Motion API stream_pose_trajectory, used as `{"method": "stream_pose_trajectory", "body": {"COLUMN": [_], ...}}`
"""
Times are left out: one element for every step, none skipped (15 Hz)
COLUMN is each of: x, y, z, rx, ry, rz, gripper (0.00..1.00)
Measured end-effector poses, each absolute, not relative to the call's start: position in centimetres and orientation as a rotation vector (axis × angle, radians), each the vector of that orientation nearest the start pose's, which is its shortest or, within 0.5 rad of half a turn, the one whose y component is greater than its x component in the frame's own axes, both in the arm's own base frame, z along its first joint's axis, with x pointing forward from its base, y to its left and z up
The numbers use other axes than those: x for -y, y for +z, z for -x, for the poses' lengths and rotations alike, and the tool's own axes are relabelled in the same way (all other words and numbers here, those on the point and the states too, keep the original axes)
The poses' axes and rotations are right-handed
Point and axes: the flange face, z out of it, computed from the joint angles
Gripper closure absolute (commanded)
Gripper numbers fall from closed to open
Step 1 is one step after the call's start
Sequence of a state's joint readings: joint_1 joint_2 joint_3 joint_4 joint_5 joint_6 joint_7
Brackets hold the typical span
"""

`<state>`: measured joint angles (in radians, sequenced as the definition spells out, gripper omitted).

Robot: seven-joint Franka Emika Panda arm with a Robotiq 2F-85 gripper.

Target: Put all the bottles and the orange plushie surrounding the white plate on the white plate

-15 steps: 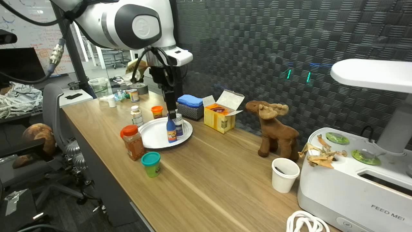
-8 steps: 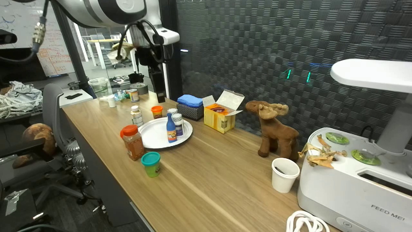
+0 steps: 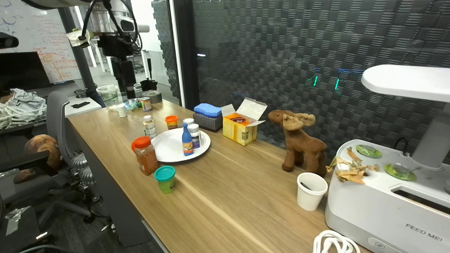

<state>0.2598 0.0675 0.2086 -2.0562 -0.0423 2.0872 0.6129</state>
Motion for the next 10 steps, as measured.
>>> {"method": "stream_pose_trajectory", "body": {"x": [-26.3, -27.5, -28.6, -29.4, -30.2, -30.8, -31.3, -31.7, -31.9, -32.1], "y": [39.8, 39.4, 38.9, 38.4, 37.9, 37.4, 36.8, 36.3, 35.7, 35.2], "z": [-49.3, -48.8, -48.4, -48.1, -47.9, -47.9, -48.0, -48.1, -48.3, -48.6], "rx": [-0.154, -0.124, -0.098, -0.076, -0.057, -0.039, -0.022, -0.011, -0.004, 0.001], "ry": [0.028, 0.03, 0.034, 0.03, 0.019, 0.0, -0.032, -0.064, -0.092, -0.117], "rz": [3.171, 3.163, 3.154, 3.148, 3.141, 3.137, 3.132, 3.13, 3.126, 3.123], "gripper": [0.0, 0.0, 0.0, 0.0, 0.0, 0.0, 0.0, 0.0, 0.0, 0.0]}}
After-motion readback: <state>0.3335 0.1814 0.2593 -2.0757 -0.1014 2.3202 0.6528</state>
